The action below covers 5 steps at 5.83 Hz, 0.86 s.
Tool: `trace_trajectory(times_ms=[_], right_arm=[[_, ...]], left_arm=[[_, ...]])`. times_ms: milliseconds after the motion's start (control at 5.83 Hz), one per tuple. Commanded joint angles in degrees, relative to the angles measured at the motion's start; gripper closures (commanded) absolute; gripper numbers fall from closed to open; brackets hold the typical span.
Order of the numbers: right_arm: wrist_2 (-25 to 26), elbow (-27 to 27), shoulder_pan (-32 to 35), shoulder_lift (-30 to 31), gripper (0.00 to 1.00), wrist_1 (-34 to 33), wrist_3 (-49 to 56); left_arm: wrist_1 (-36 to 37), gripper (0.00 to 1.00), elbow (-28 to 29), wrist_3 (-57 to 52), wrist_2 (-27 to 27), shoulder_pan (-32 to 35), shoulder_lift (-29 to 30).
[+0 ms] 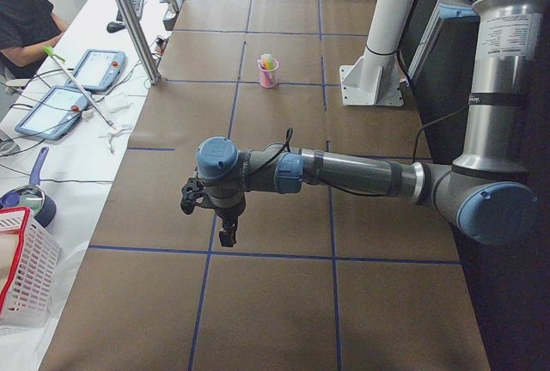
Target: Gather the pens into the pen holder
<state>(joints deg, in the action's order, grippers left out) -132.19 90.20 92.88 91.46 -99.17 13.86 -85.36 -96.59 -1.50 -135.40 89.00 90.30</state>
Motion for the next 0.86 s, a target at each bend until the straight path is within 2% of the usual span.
trace_trajectory(times_ms=[0, 686], right_arm=[[-0.2, 0.2, -0.4, -0.3, 0.00, 0.3, -1.0], [-2.0, 1.0, -1.6, -0.5, 0.00, 1.0, -2.5]], left_arm=[[-0.6, 0.00, -0.2, 0.0, -0.4, -0.1, -0.2], [0.2, 0.00, 0.8, -0.5, 0.3, 0.0, -0.7]])
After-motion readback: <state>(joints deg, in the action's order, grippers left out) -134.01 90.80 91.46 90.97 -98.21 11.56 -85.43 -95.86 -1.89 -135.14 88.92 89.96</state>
